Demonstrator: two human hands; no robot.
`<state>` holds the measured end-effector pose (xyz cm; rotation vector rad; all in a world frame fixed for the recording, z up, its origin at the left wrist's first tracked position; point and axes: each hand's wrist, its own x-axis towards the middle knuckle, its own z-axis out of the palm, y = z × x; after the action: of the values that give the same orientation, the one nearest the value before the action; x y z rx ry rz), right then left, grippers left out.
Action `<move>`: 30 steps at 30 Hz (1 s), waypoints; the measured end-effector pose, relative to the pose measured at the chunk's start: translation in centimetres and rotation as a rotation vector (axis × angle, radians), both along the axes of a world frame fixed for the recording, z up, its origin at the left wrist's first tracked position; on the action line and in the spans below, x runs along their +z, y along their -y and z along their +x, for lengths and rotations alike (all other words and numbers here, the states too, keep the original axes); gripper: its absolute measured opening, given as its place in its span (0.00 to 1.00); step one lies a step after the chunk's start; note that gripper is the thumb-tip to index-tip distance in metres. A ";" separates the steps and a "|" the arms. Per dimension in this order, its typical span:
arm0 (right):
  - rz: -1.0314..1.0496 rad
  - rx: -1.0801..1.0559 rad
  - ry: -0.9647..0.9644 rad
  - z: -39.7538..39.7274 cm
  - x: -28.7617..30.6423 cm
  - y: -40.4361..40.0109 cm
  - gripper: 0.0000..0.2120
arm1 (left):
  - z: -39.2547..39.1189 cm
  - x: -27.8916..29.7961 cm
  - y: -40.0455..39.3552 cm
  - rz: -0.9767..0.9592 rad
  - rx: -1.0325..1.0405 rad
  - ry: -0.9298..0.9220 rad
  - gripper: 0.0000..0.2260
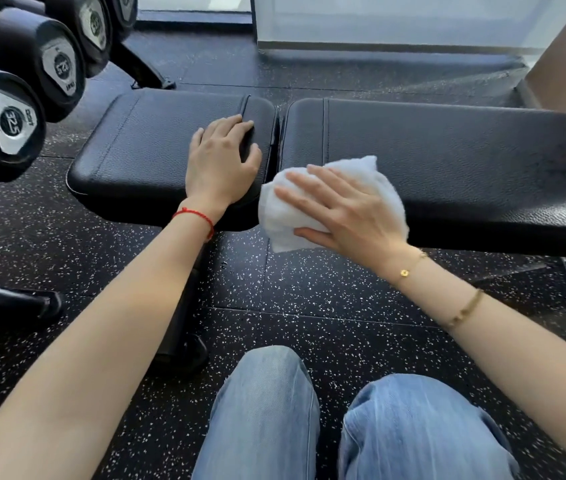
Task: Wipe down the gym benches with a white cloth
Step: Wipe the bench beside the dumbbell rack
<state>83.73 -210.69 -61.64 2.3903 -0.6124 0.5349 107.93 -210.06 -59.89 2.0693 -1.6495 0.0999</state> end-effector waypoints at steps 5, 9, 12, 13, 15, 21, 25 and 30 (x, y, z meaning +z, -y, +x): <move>0.096 0.036 0.035 -4.8 -0.7 0.2 0.26 | 0.1 0.2 -0.1 0.005 -0.008 -0.010 0.20; 0.160 0.014 0.021 -7.5 -0.9 0.9 0.27 | -0.1 0.2 -0.1 0.012 0.011 0.002 0.21; 0.068 -0.012 -0.018 -3.2 -0.4 0.7 0.26 | -0.2 0.2 0.0 0.016 0.010 0.002 0.21; 0.062 -0.020 -0.035 -1.5 -0.3 0.5 0.25 | -0.2 0.2 0.0 0.014 0.007 0.003 0.21; 0.093 -0.028 -0.043 0.3 -0.3 0.2 0.25 | 0.0 0.1 -0.1 0.010 -0.001 0.002 0.20; 0.322 -0.126 0.113 -6.8 0.1 0.6 0.27 | 0.2 0.0 0.0 -0.007 -0.010 0.004 0.20; 0.652 -0.259 0.243 -7.0 2.3 4.4 0.24 | -0.1 -0.1 0.2 -0.015 0.005 0.016 0.20; 0.841 -0.433 0.143 3.0 4.2 8.4 0.27 | 0.0 0.1 0.2 -0.041 0.017 -0.004 0.19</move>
<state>86.73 -219.09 -57.42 2.8332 -1.6302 0.2775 107.89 -210.29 -59.80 2.0517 -1.6148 0.1348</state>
